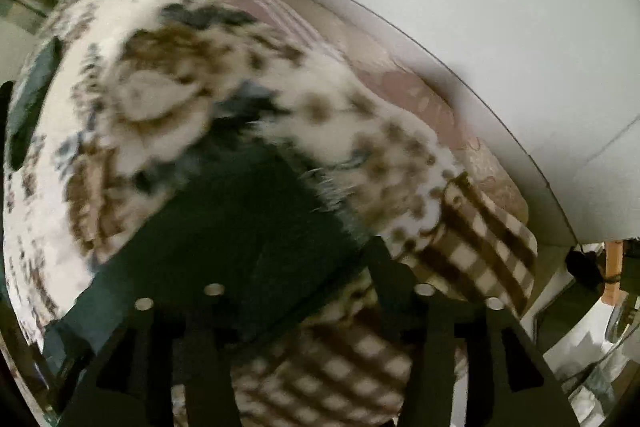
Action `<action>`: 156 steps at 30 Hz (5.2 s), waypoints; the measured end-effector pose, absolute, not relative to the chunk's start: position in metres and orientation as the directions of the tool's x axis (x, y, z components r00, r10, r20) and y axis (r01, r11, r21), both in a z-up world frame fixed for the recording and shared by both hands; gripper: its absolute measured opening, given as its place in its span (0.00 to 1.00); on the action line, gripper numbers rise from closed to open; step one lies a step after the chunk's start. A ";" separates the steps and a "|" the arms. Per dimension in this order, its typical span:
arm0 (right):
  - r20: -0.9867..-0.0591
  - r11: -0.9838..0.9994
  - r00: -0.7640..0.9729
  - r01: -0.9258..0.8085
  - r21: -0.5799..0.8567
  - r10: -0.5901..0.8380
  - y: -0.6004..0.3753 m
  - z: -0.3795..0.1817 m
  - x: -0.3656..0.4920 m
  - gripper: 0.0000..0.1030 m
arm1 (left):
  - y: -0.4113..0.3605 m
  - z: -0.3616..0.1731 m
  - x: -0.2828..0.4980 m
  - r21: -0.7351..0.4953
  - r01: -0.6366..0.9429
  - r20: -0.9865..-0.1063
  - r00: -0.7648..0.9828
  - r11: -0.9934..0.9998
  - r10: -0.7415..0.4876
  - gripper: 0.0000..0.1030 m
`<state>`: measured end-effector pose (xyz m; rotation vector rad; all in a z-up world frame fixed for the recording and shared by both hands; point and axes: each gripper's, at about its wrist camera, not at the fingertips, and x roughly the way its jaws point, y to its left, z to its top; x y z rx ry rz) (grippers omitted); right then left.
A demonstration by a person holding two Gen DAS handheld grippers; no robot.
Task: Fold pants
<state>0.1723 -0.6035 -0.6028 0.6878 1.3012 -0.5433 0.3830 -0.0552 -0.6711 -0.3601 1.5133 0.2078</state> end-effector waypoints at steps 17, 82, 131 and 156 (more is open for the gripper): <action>-0.729 0.743 -0.145 0.076 0.665 0.668 -0.131 -0.632 0.464 0.61 | 0.144 -0.600 0.404 -0.042 -0.479 -0.979 0.197 0.877 0.061 1.00; -0.909 0.349 0.385 0.839 0.417 0.159 -0.610 -0.664 0.118 0.80 | -0.123 -0.625 0.361 0.085 -0.046 -0.985 0.147 0.995 0.091 1.00; -0.645 0.447 0.751 0.533 0.719 0.142 -0.583 -0.547 0.178 0.07 | -0.013 -0.570 0.356 0.001 -0.157 -0.973 0.228 0.988 0.037 1.00; -0.926 0.954 0.245 -0.165 0.251 0.287 -0.060 -0.631 0.262 0.57 | 0.146 -0.558 0.350 -0.078 -0.326 -0.969 0.247 0.942 0.005 1.00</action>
